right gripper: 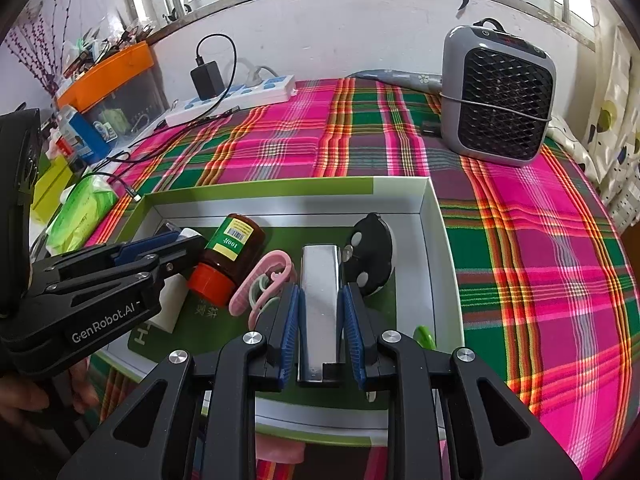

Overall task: Organize rigid objects
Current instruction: 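Open the left tool to release the jar while the right tool releases the bar in the box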

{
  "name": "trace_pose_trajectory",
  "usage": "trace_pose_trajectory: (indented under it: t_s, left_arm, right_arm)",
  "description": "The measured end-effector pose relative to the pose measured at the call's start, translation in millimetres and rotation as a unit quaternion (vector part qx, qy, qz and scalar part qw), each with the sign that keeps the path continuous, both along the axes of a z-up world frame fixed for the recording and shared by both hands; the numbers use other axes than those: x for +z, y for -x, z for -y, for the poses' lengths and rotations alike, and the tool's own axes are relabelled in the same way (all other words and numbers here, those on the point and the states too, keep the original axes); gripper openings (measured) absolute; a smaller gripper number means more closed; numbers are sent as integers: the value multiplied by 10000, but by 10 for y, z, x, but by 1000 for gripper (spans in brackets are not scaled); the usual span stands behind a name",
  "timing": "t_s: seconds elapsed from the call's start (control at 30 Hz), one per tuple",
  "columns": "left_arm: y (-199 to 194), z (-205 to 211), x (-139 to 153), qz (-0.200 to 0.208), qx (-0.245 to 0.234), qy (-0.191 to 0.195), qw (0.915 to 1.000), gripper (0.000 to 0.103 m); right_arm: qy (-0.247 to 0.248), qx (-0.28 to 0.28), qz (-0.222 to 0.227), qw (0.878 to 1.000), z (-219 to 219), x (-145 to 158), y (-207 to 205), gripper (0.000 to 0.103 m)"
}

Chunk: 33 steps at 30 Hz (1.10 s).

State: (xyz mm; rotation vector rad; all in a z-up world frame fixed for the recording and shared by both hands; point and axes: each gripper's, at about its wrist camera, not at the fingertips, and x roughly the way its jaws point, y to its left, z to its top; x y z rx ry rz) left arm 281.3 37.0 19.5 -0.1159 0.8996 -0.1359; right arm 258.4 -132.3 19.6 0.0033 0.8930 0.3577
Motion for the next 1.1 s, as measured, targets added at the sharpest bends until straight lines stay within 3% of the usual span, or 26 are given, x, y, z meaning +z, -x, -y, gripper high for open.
trace_pose_trajectory:
  t_s: [1.1]
  left_arm:
    - [392,2,169,268,128,-250,9992,35]
  right_arm:
    - [-42,-38,277,9996,38,138,229,24]
